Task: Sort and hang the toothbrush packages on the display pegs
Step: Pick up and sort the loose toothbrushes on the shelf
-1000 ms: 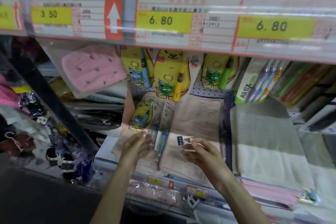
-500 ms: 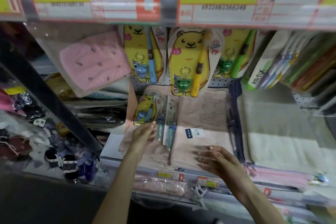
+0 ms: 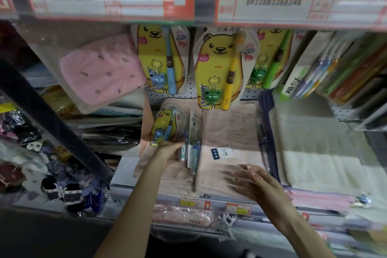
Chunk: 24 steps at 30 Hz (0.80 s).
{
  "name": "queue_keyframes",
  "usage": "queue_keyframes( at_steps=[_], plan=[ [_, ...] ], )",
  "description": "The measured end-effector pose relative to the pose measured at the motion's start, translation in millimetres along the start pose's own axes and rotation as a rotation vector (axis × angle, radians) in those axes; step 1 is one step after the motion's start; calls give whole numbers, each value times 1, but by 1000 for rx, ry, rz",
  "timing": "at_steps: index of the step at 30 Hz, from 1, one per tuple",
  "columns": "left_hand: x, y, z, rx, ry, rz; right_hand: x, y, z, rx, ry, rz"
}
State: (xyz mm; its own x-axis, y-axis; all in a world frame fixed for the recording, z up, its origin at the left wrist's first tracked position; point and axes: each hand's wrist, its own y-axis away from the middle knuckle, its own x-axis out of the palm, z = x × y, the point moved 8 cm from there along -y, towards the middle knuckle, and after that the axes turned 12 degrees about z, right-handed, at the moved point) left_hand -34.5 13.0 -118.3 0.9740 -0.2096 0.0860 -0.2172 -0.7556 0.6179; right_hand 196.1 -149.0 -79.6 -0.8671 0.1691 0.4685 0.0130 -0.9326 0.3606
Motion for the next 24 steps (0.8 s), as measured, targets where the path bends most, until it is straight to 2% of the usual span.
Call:
queue_keyframes(
  at_steps=[6,12,20,24],
  plan=[
    [-6,13,5,42,65,58,4,-2,0,-10,-12,10],
    [1,65,13,109,94,104,15,-11,-3,9,4,59],
    [56,129,26,229,-21,220,50,-27,4,-24,53,189],
    [78,138,35,248,-129,226,56,-25,3,-19,113,240]
  ],
)
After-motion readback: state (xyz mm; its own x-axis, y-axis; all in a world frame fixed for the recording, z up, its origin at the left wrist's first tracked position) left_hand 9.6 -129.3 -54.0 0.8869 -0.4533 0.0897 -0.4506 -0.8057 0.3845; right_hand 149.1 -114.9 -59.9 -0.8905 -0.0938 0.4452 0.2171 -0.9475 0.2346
